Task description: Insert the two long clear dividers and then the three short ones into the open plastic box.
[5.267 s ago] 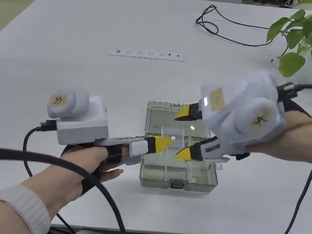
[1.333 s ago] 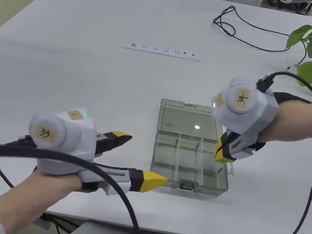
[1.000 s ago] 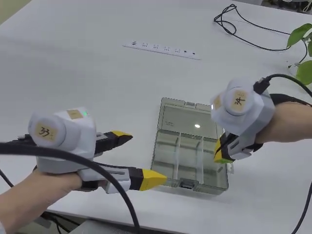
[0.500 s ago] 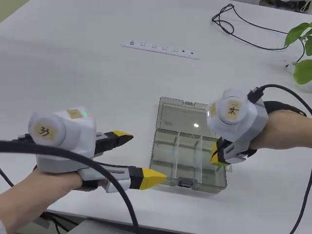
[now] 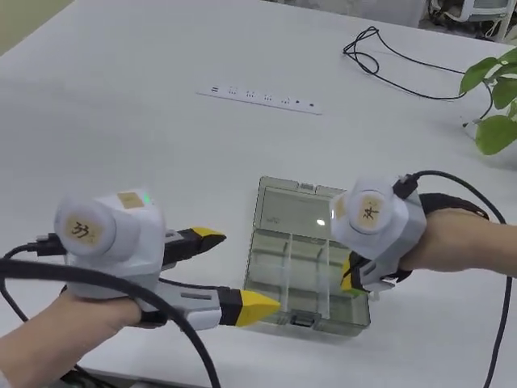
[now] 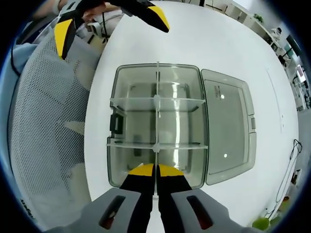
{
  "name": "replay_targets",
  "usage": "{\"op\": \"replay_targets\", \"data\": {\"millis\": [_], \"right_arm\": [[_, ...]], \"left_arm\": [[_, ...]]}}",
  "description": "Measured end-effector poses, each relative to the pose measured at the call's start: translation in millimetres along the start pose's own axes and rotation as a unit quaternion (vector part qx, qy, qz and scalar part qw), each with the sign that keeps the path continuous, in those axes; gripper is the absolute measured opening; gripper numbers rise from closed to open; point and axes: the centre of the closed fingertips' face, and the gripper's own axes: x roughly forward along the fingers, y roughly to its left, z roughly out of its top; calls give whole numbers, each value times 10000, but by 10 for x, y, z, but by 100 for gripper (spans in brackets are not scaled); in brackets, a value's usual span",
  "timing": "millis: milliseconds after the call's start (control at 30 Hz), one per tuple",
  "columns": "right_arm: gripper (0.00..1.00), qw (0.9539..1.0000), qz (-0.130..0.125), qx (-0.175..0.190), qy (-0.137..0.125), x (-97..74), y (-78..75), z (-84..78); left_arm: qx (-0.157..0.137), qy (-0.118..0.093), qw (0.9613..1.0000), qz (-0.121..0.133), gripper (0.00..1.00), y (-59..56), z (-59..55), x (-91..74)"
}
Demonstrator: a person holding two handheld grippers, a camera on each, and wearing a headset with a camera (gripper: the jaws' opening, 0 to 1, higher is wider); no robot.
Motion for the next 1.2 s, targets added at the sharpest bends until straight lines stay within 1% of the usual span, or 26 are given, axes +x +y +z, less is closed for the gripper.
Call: {"op": "replay_targets", "data": {"millis": [67, 167, 300, 367, 400, 433, 467, 500, 533, 567, 600, 667, 700, 733, 767, 833, 867, 900, 933, 967, 1000, 1033, 1067, 1100, 1133, 1200], "right_arm": [[2, 10000, 9, -21, 6, 4, 1, -5], [2, 10000, -12, -47, -18, 23, 0, -14], [2, 9998, -64, 9, -169, 54, -6, -64], [4, 9996, -37, 32, -290, 63, 7, -74], [8, 9993, -54, 94, -357, 63, 5, -78], [12, 9980, -168, 156, -582, 45, -17, -50], [15, 9967, -276, 202, -743, -4, -37, -40], [17, 9960, -326, 268, -789, -26, -47, -42], [19, 9936, -411, 427, -957, -97, -48, -27], [21, 9892, -489, 541, -1271, -183, -43, 18], [22, 9851, -553, 692, -1472, -241, -42, 40], [23, 9730, -614, 1057, -1960, -384, 15, 55], [24, 9679, -662, 1176, -2122, -432, 32, 44], [25, 9610, -693, 1347, -2316, -495, 83, 6], [26, 9571, -736, 1440, -2404, -527, 112, -37], [27, 9448, -865, 1718, -2653, -608, 187, -147], [28, 9329, -917, 1953, -2882, -656, 227, -190], [30, 9252, -943, 2097, -3018, -688, 254, -227], [31, 9140, -1038, 2275, -3196, -710, 254, -303], [33, 9102, -1079, 2318, -3258, -726, 262, -324], [34, 9012, -1167, 2420, -3402, -752, 291, -383], [35, 8942, -1178, 2550, -3487, -771, 318, -408], [37, 8816, -1221, 2748, -3639, -813, 368, -445], [40, 8735, -1267, 2813, -3766, -852, 391, -445], [42, 8664, -1394, 2813, -3884, -910, 428, -463], [50, 8613, -1537, 2851, -3915, -937, 479, -481]], "left_arm": [[-9, -25, 10000, 16, 77, 5, 16, -6], [10, 1, 10000, 26, 77, 21, 16, -13], [3, 89, 10000, 41, 76, 35, 3, -9], [38, 194, 9998, 20, 76, 32, -9, -8], [65, 232, 9997, 5, 76, 29, -11, -10], [95, 256, 9996, 12, 76, 27, -3, -17], [93, 266, 9996, 21, 76, 35, 6, -24], [86, 261, 9996, 26, 76, 40, 8, -29], [72, 242, 9997, 55, 76, 49, 18, -43], [58, 224, 9997, 100, 76, 57, 24, -68], [26, 213, 9997, 128, 76, 57, 27, -88], [-35, 145, 9996, 224, 77, 53, 36, -142], [-24, 141, 9995, 269, 77, 35, 33, -170], [-4, 153, 9993, 335, 78, 44, 24, -184], [19, 170, 9992, 370, 79, 46, 12, -197], [42, 221, 9990, 396, 80, 30, -13, -225], [53, 237, 9988, 417, 80, 23, -23, -238], [55, 247, 9987, 432, 81, 24, -30, -243], [50, 262, 9986, 450, 81, 27, -38, -246], [59, 294, 9983, 500, 82, 52, -50, -227], [65, 320, 9980, 545, 83, 64, -64, -227], [75, 340, 9976, 606, 84, 70, -77, -218], [68, 328, 9971, 682, 87, 85, -82, -216], [61, 321, 9970, 705, 88, 81, -84, -213], [55, 327, 9966, 755, 89, 77, -86, -211], [92, 346, 9961, 811, 91, 42, -83, -200]]}}
